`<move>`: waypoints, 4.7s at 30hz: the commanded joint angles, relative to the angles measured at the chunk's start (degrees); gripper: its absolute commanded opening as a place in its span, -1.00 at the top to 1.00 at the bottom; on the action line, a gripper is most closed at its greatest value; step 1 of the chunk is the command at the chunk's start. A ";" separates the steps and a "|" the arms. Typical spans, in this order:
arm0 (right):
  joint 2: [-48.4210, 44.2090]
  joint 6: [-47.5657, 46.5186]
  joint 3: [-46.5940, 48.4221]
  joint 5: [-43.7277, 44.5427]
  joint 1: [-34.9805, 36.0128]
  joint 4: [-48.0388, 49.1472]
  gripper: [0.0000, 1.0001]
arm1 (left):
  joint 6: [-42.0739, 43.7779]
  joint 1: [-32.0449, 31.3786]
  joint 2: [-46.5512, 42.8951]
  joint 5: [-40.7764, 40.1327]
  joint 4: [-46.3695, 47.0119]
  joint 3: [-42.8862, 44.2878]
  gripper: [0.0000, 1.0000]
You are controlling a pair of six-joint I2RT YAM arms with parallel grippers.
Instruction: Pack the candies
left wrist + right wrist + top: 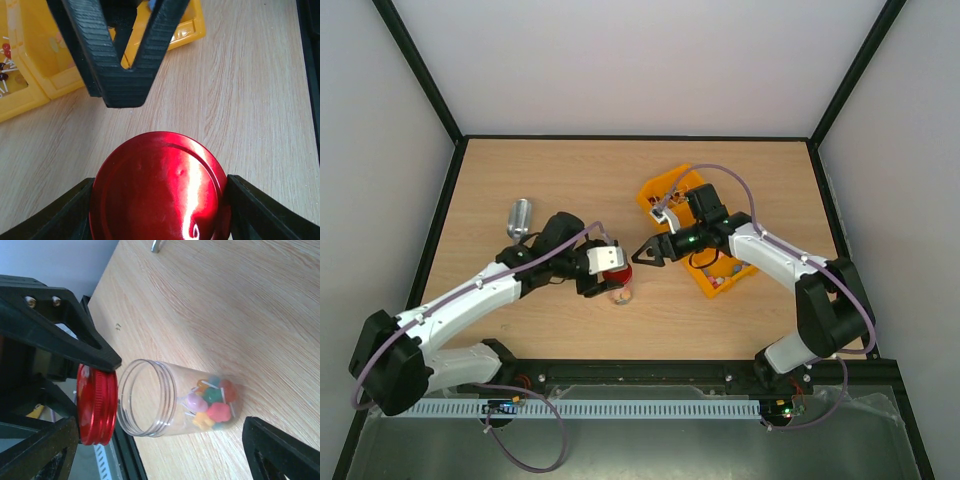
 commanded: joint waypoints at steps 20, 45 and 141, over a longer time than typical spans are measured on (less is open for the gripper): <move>2.05 0.98 -2.81 1.27 0.49 4.27 -0.67 | 1.17 -0.48 4.76 -3.44 -4.01 3.62 -0.33; 3.27 0.51 -2.76 0.79 1.41 4.63 -0.54 | 1.49 -1.36 7.48 -4.64 -2.97 4.24 -0.37; -8.85 -19.05 -31.87 13.07 7.84 43.68 -0.97 | 4.94 1.80 5.97 5.93 -6.93 6.37 0.51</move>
